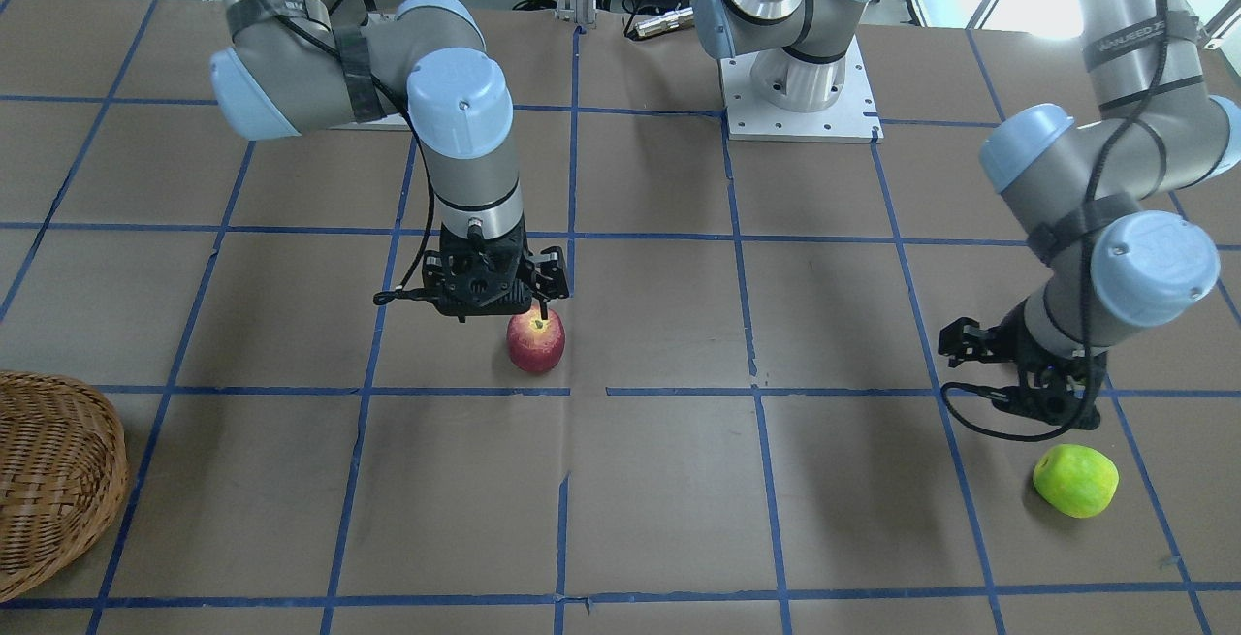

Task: Put all apples into basket
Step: 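Grasp the red-yellow apple with the right gripper while the left grasps the dark apple, then drop the red-yellow apple in the basket while the left moves the dark apple, then grasp the green apple with the left gripper while the right reaches for the dark apple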

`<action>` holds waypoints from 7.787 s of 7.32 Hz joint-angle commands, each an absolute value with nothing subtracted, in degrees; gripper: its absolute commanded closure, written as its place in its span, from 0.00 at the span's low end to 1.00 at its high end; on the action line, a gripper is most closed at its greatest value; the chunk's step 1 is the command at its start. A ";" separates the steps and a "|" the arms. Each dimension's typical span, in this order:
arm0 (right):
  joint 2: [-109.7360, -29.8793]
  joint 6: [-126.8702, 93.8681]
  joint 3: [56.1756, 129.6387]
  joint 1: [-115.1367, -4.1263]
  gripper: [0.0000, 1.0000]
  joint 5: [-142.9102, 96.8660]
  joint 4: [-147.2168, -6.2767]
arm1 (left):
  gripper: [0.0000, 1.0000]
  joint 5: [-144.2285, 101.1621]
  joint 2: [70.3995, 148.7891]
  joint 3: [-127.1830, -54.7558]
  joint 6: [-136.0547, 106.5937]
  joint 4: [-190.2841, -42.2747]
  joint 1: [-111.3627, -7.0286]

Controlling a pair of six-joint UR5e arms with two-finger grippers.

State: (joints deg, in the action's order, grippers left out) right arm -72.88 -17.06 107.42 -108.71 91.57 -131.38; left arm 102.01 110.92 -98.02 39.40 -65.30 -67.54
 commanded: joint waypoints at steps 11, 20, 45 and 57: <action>-66.62 -17.93 107.67 -111.79 0.00 90.70 -138.16 | 0.00 94.75 114.44 -101.42 44.83 -65.04 -52.38; -64.69 -17.49 107.75 -112.68 0.66 89.55 -140.19 | 0.95 95.19 112.07 -104.50 48.41 -66.18 -53.34; -54.93 54.83 74.00 -52.56 0.00 79.90 -112.41 | 0.00 95.63 103.61 -94.69 25.15 -70.84 -77.24; -71.72 -8.09 103.16 -104.41 0.00 89.60 -120.56 | 0.00 87.28 126.99 -83.85 71.89 -56.16 -60.82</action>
State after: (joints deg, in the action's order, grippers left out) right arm -72.66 -7.49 100.13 -103.16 85.07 -117.90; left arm 87.55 125.77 -84.10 71.68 -56.16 -60.99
